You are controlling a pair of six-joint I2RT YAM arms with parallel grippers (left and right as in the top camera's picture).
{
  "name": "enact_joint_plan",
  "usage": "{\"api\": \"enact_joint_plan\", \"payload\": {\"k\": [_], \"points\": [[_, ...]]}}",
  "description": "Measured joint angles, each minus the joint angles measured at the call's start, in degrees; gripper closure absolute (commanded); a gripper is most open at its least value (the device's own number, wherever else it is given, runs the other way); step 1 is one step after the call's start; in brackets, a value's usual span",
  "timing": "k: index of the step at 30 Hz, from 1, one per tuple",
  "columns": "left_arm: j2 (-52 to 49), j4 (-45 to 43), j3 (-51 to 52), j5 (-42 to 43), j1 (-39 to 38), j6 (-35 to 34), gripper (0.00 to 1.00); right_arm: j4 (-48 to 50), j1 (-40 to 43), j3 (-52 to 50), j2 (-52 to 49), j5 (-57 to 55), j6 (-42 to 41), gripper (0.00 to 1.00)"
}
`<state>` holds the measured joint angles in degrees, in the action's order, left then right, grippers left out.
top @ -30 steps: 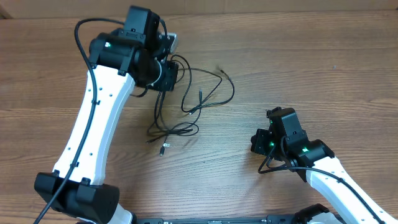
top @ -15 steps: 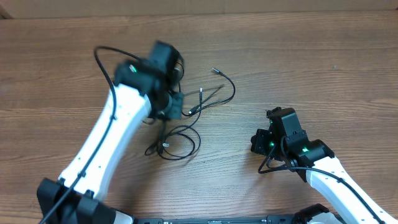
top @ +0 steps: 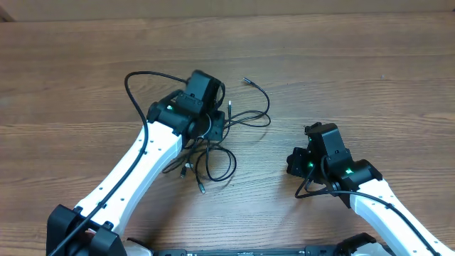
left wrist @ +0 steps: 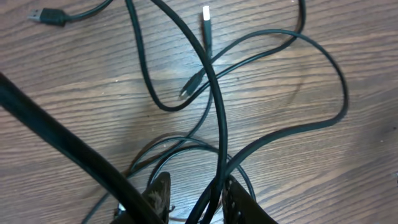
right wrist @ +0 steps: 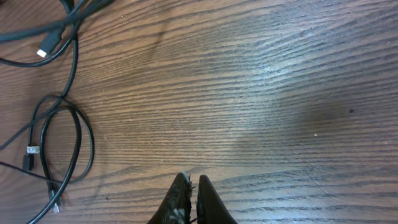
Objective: Untangle cables
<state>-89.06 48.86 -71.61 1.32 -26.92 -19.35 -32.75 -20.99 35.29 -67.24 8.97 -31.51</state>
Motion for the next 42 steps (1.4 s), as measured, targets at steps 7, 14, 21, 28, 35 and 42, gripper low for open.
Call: {"api": "enact_joint_plan", "payload": {"k": [7, 14, 21, 28, 35, 42], "points": [[0.0, 0.85, 0.0, 0.44, 0.39, 0.87, 0.83, 0.61, 0.0, 0.0, 0.0, 0.0, -0.02, 0.96], [0.24, 2.93, -2.23, -0.15, 0.39, 3.04, 0.84, 0.59, 0.0, 0.0, 0.0, 0.0, 0.02, 0.96], [3.76, 7.82, -12.57, -3.3, 0.42, 4.55, 0.96, 0.61, 0.0, 0.0, 0.0, 0.0, 0.0, 0.96], [7.17, 11.47, -20.41, -3.76, 0.42, 5.84, 0.96, 0.59, 0.0, 0.0, 0.0, 0.0, 0.0, 0.96], [6.4, 13.88, -19.47, -3.76, 0.39, 6.27, 0.81, 0.57, 0.0, 0.0, 0.0, -0.02, 0.0, 0.96], [4.76, 14.21, -17.0, -3.5, 0.39, 6.03, 0.73, 0.59, 0.0, 0.0, 0.0, 0.0, -0.02, 0.96]]}}
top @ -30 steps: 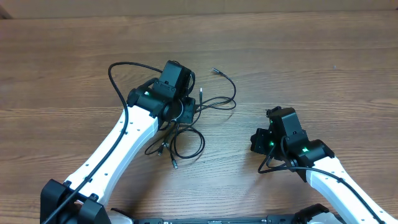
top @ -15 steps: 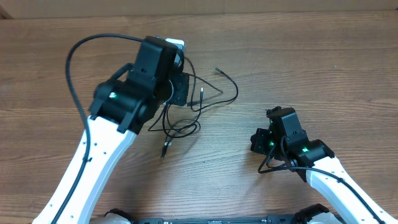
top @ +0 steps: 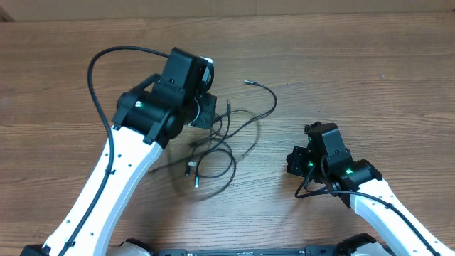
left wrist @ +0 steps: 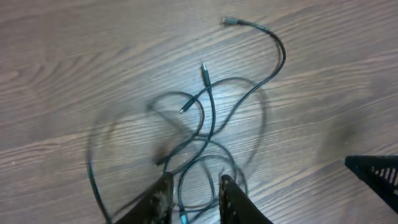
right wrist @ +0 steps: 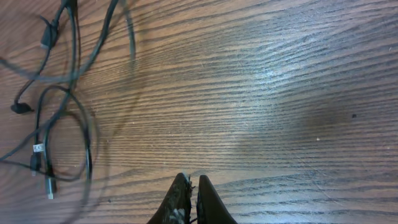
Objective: Untangle cables
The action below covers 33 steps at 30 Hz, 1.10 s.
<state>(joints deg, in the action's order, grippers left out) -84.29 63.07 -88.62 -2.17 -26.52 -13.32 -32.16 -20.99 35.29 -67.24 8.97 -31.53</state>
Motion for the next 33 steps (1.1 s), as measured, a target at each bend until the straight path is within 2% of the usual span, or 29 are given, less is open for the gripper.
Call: {"api": "enact_joint_plan", "payload": {"k": [11, 14, 16, 24, 30, 33], "points": [[-0.39, 1.73, 0.2, -0.04, 0.0, 0.02, 0.71, -0.04, 0.0, 0.0, 0.0, -0.02, 0.02, 0.96], [-0.39, 2.54, 1.77, -0.04, 0.0, -0.2, 0.75, -0.02, 0.0, 0.0, 0.0, 0.0, 0.02, 0.96], [-0.39, 3.26, 3.56, -0.02, 0.0, -0.87, 0.83, 0.0, 0.0, 0.0, 0.0, 0.0, 0.07, 0.96], [-0.85, 10.05, 6.64, -0.04, -0.11, -3.96, 0.84, -0.42, 0.0, 0.0, 0.0, 0.0, 0.04, 0.96], [2.05, 12.28, 9.38, 0.0, -1.29, -4.81, 0.81, 0.07, 0.0, 0.0, 0.0, 0.0, 0.04, 0.96], [7.45, 9.51, 14.36, -0.02, -1.51, -6.08, 0.72, 0.07, 0.0, 0.0, 0.0, -0.02, 0.04, 0.96]]}}
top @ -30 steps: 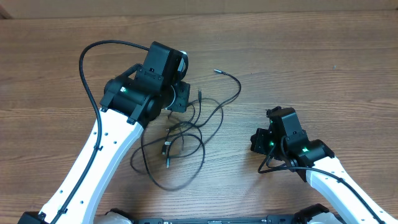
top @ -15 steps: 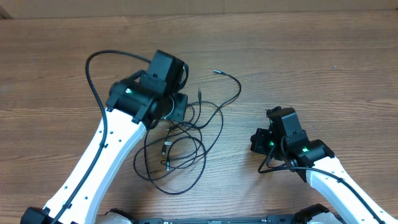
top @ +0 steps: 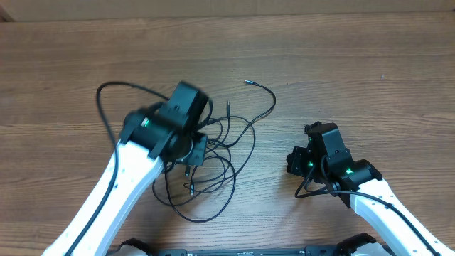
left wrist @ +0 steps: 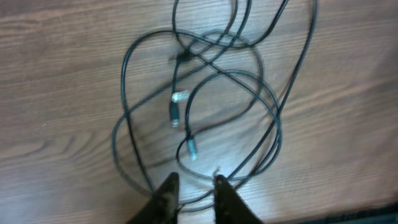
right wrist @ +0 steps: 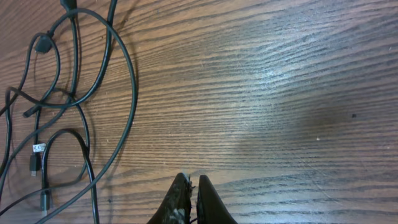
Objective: Untangle cables
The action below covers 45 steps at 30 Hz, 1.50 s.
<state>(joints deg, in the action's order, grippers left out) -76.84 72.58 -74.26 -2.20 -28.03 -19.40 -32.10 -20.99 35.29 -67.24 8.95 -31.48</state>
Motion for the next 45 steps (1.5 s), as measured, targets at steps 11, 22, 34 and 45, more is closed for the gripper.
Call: {"api": "enact_joint_plan", "payload": {"k": [11, 22, 34, 45], "points": [[5.97, -14.05, 19.02, 1.95, 8.0, -4.72, 0.53, -0.04, 0.0, 0.0, 0.0, 0.0, -0.04, 0.96], [-4.28, -16.5, 23.78, 9.16, 20.68, -7.08, 0.46, 0.37, 0.0, 0.0, 0.0, 0.02, -0.02, 0.96], [-17.55, -16.46, 24.02, 13.55, 20.63, -7.32, 0.53, 0.39, 0.0, 0.0, 0.0, 0.0, -0.02, 0.96], [-18.97, -14.84, 22.58, 14.01, 20.63, -7.48, 0.96, 0.42, 0.0, 0.0, 0.0, 0.0, -0.04, 0.96]]}}
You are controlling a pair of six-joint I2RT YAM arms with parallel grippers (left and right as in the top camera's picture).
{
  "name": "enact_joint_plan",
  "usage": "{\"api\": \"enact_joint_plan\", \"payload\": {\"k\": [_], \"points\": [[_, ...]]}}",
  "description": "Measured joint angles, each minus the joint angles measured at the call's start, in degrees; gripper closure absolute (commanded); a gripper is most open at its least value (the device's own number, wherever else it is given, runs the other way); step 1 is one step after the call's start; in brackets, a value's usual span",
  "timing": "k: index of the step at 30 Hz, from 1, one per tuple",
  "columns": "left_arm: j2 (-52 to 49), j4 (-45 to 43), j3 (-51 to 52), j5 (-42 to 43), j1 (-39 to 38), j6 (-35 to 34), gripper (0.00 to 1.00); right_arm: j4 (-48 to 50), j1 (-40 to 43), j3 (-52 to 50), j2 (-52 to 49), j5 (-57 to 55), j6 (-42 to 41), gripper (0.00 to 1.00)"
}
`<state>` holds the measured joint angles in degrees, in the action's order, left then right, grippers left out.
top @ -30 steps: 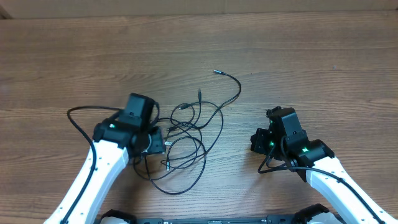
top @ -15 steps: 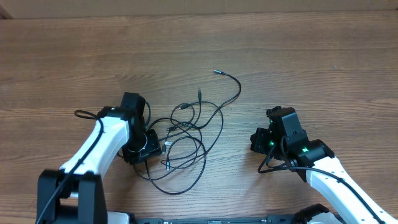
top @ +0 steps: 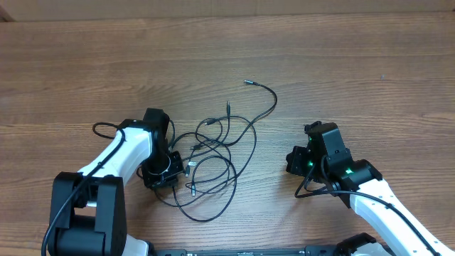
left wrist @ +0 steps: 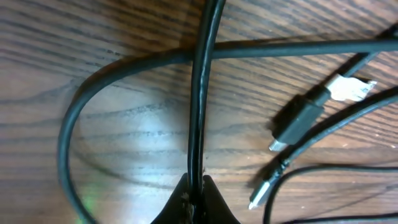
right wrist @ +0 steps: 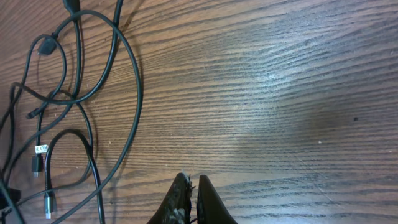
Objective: Untangle cables
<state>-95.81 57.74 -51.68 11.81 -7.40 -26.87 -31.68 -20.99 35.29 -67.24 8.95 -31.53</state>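
Observation:
Several thin black cables (top: 217, 153) lie in one loose tangle at the table's middle; one free end with a plug (top: 247, 82) reaches toward the back. My left gripper (top: 166, 173) sits low at the tangle's left edge. In the left wrist view it (left wrist: 194, 188) is shut on a black cable (left wrist: 200, 93) that runs straight up from its fingertips. Two connectors (left wrist: 297, 119) lie just right of that strand. My right gripper (top: 293, 161) rests right of the tangle, shut on nothing (right wrist: 191, 184), with cable loops (right wrist: 93, 93) to its left.
Wooden table (top: 370, 64) all around. A cable loop (top: 206, 210) bulges toward the front edge. The left arm's own black lead (top: 106, 128) arches beside its wrist.
The left gripper was raised over the tangle with its fingers apart; now it is down at the tangle's left edge and shut on one black strand. The cables lie much the same. The right arm is unmoved.
The left gripper first sat low in the tangle with a strand between its parted fingers. Then it was higher and the cables had shifted. Later the tangle lay spread toward the front. Now the gripper pinches a strand on the left side. The right gripper stayed shut throughout.

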Motion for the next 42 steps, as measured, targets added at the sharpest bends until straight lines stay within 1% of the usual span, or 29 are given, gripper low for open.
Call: {"api": "enact_joint_plan", "payload": {"k": [3, 7, 11, 14, 16, 20, 25, 30, 37, 42], "points": [[0.0, 3.63, -5.22, 0.13, 0.0, 0.35, 0.96, 0.02, 0.0, 0.0, 0.0, 0.0, 0.02, 0.96], [0.17, 9.18, -17.92, 2.62, 0.0, 3.69, 0.96, 0.02, 0.0, 0.0, 0.0, 0.02, 0.02, 0.96], [1.01, 14.05, -34.29, 6.25, 0.02, 8.66, 0.96, 0.0, 0.0, 0.0, 0.0, 0.0, 0.02, 0.96], [1.31, 17.18, -49.51, 7.8, 0.31, 11.54, 0.96, 0.0, 0.0, 0.0, 0.0, 0.0, 0.02, 0.96], [1.57, 17.77, -60.3, 8.96, 0.7, 12.72, 0.96, 0.09, 0.0, 0.0, 0.0, 0.0, 0.02, 0.96], [2.32, 16.83, -77.83, 11.43, 2.1, 13.86, 0.96, 0.09, 0.0, 0.0, 0.0, 0.02, 0.04, 0.96], [3.65, 13.0, -93.0, 16.55, 3.28, 13.97, 0.96, 0.07, 0.0, 0.0, 0.0, 0.02, 0.02, 0.96], [5.03, 11.34, -99.65, 19.82, 3.28, 13.97, 0.96, 0.07, 0.0, 0.0, 0.0, 0.0, 0.02, 0.96], [4.24, 13.0, -100.24, 20.85, 3.28, 12.98, 0.96, 0.11, 0.0, 0.0, 0.0, 0.0, 0.04, 0.96], [2.25, 17.57, -100.19, 20.0, 3.26, 9.11, 0.96, 0.13, 0.0, 0.0, 0.0, 0.11, 0.07, 0.96]]}}
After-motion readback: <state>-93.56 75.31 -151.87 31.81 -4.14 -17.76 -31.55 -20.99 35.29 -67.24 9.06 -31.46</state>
